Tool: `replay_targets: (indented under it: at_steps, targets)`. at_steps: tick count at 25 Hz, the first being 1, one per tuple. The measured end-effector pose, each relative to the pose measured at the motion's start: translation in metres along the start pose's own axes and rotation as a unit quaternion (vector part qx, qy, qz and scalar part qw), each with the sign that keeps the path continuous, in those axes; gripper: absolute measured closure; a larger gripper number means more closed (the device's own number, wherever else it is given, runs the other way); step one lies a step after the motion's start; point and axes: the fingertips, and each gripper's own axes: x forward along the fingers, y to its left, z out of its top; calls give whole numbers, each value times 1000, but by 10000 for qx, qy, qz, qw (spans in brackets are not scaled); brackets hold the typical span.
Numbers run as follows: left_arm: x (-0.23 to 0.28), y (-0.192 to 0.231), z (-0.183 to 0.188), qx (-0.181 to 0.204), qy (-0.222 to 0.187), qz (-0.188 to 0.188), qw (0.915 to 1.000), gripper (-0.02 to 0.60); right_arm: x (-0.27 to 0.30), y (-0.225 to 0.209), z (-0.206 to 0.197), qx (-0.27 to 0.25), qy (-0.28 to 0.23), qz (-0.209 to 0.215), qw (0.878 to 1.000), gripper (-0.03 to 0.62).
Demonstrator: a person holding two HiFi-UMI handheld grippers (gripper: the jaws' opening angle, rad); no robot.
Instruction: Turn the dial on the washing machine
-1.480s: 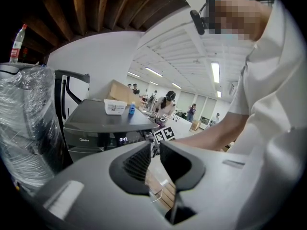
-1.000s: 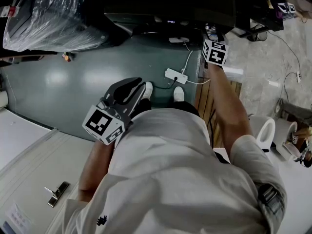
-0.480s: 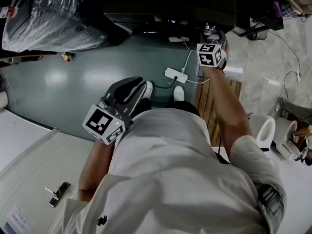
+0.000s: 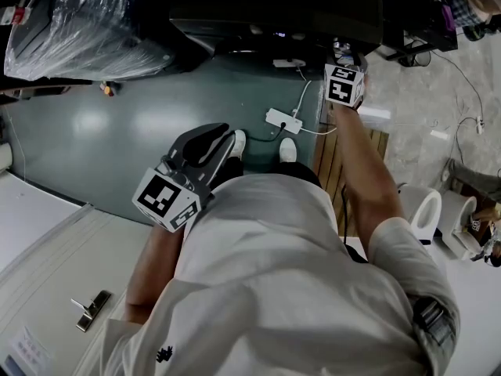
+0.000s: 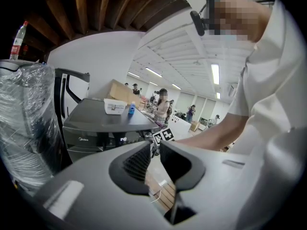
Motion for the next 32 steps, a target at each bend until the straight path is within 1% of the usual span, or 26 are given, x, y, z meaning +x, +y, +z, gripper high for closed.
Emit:
replay_targets:
  at_steps: [4,7,9,12,16,19,24,28,32]
  targets:
    - [1,-1,1,-11,-18,-20,10000,495,-2,-3,2,471,-50,150,9988,329]
    - [2,-2,1,-10,-29,-27,10000,495,-3,-5,1,873,-106,297,9957,329]
    - [2,-2,1,6,-24,-30,10000,495,-3,-6,2,936,-137,352,9949,327]
    - [2,-3,1,7,-17,-34,10000,495,-6,-5,8,748,-271,381,9961,327]
    - [4,-4,1,5,-22,-45,10000,495,-12,-2,12,140,-384,362,9985,326]
    - [5,-5,2,27,-34,-69,10000,495,-13,0,12,-137,-381,323,9987,326]
    - [5,-5,2,27,-10,-64,10000,495,-5,4,-2,-333,-241,267,9988,326]
    - [4,-4,0,14,10,-48,10000,495,-3,7,-4,-529,-88,185,9984,326]
    - [3,-3,0,12,16,-34,10000,495,3,5,-3,-440,9,77,9990,327]
